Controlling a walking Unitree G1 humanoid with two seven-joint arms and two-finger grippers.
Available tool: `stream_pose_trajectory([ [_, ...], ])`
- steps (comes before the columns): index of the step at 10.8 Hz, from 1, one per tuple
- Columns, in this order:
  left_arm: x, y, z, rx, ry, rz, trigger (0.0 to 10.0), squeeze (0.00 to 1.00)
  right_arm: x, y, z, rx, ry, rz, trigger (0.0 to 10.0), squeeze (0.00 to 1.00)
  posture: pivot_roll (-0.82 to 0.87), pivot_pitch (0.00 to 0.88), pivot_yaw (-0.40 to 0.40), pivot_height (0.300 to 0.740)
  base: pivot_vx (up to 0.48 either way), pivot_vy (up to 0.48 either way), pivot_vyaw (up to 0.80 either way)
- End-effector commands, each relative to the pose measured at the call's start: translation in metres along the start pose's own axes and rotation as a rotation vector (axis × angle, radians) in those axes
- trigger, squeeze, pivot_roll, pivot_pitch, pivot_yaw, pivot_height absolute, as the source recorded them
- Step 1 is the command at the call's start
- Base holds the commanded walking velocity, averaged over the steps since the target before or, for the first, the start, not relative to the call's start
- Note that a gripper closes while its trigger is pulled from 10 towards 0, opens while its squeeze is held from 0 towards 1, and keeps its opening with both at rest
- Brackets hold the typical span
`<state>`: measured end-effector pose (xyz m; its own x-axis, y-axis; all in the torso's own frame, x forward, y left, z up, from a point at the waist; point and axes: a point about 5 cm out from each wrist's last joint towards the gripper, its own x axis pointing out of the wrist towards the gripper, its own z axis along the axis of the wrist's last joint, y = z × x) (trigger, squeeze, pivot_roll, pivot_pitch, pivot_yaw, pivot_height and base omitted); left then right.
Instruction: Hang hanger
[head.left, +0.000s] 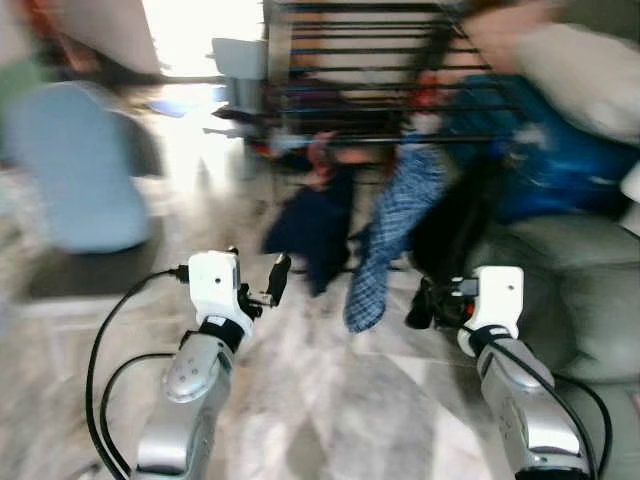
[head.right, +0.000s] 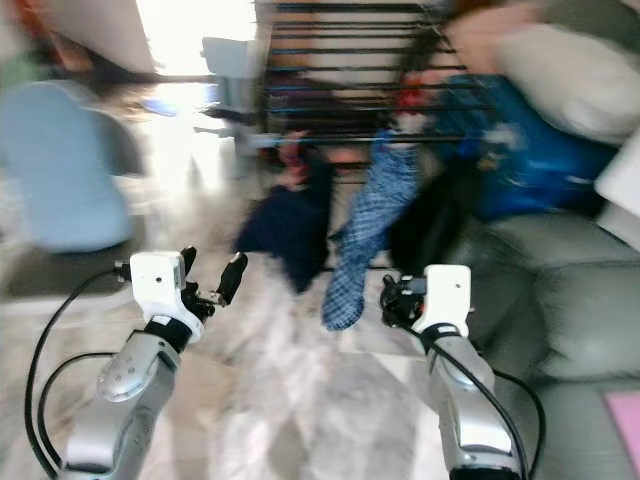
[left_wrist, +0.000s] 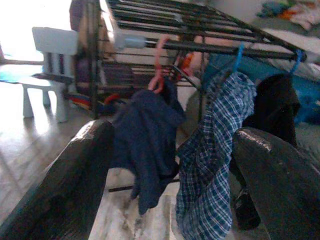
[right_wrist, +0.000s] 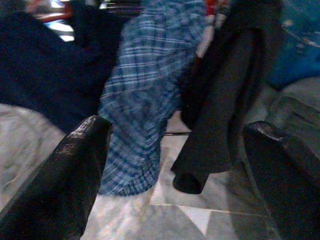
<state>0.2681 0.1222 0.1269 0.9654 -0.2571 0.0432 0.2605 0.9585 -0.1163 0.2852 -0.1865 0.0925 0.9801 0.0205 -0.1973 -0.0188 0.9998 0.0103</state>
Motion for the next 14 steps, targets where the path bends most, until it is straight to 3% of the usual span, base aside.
stream_pose_trajectory([
  [1, 0.002, -0.001, 0.006, 0.007, -0.012, -0.011, 10.0, 0.0, 0.006, 0.003, 0.009, 0.002, -0.02, 0.001, 10.0, 0.0, -0.1, 0.0, 0.003, 0.74, 0.42, 0.0, -0.8],
  [6, 0.008, -0.013, 0.007, -0.02, 0.0, -0.054, 10.0, 0.0, 0.006, -0.002, 0.015, -0.016, -0.032, -0.025, 10.0, 0.0, -0.13, 0.015, 0.0, 0.74, 0.416, 0.0, -0.37],
  [9, 0.008, -0.011, 0.008, -0.017, 0.001, -0.052, 10.0, 0.0, 0.009, -0.003, 0.016, -0.032, -0.028, -0.028, 10.0, 0.0, -0.12, 0.015, -0.009, 0.74, 0.305, 0.0, -0.53],
  [14, 0.01, -0.014, 0.011, -0.02, -0.004, -0.066, 10.0, 0.0, 0.025, -0.007, 0.017, -0.035, 0.047, -0.007, 10.0, 0.0, -0.12, 0.036, 0.001, 0.74, 0.0, 0.0, 0.0],
])
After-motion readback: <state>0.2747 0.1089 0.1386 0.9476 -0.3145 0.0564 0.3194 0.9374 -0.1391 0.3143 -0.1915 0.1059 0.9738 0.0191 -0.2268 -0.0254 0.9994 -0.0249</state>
